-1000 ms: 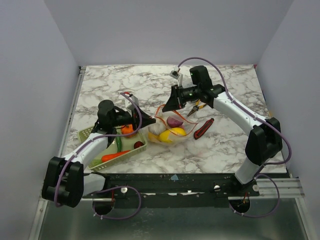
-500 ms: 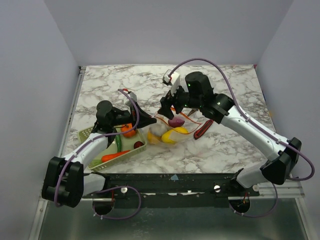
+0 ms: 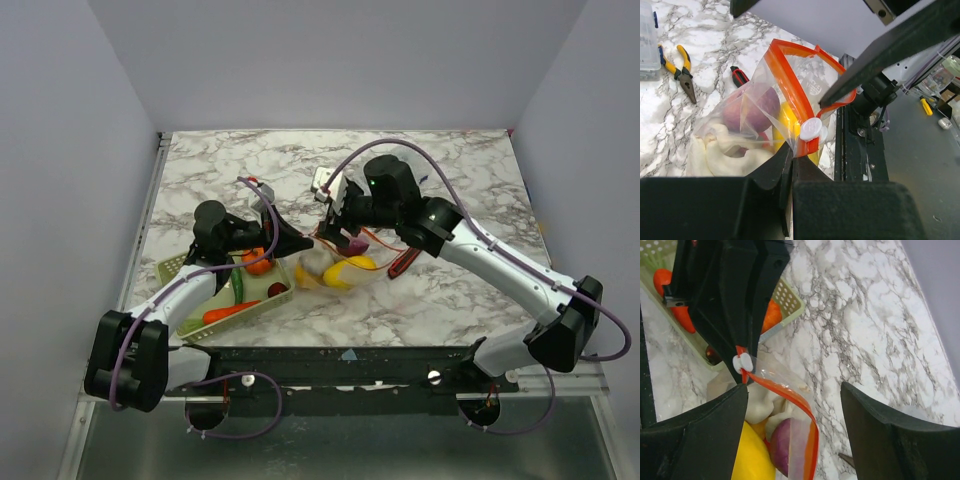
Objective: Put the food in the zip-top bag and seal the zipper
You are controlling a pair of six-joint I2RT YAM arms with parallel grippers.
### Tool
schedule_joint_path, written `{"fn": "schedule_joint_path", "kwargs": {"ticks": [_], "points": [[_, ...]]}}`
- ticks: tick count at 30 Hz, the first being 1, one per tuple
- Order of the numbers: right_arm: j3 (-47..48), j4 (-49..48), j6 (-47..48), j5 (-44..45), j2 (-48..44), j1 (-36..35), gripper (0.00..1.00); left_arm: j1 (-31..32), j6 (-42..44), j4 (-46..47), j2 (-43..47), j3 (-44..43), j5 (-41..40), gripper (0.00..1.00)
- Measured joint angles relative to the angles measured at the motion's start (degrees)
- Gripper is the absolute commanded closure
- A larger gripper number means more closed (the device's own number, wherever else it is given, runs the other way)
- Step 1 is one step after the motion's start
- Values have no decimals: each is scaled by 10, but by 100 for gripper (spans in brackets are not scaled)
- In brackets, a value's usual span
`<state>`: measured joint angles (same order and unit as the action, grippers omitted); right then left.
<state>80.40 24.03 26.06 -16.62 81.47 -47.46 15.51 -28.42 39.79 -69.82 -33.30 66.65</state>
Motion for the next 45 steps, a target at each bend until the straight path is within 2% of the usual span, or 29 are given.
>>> {"fn": "schedule_joint_path", "kwargs": {"ticks": [11, 27, 33, 36, 43, 45], "points": [[1, 18, 45, -21, 26, -29, 24, 0, -8, 0, -7, 0, 7, 100], [2, 6, -6, -19, 16, -49, 25, -1, -12, 0, -15, -5, 10, 100], [-9, 0, 32, 60, 30, -68, 36, -1, -15, 0, -15, -8, 11, 100], [-30, -9, 53, 113, 32, -74, 45, -2, -14, 0, -15, -8, 11, 100], [-31, -5, 68, 142, 37, -81, 82, -12, -11, 1, -20, -10, 7, 100], [-31, -4, 64, 141, 38, -81, 91, -11, -8, 4, -20, -10, 6, 92]]}}
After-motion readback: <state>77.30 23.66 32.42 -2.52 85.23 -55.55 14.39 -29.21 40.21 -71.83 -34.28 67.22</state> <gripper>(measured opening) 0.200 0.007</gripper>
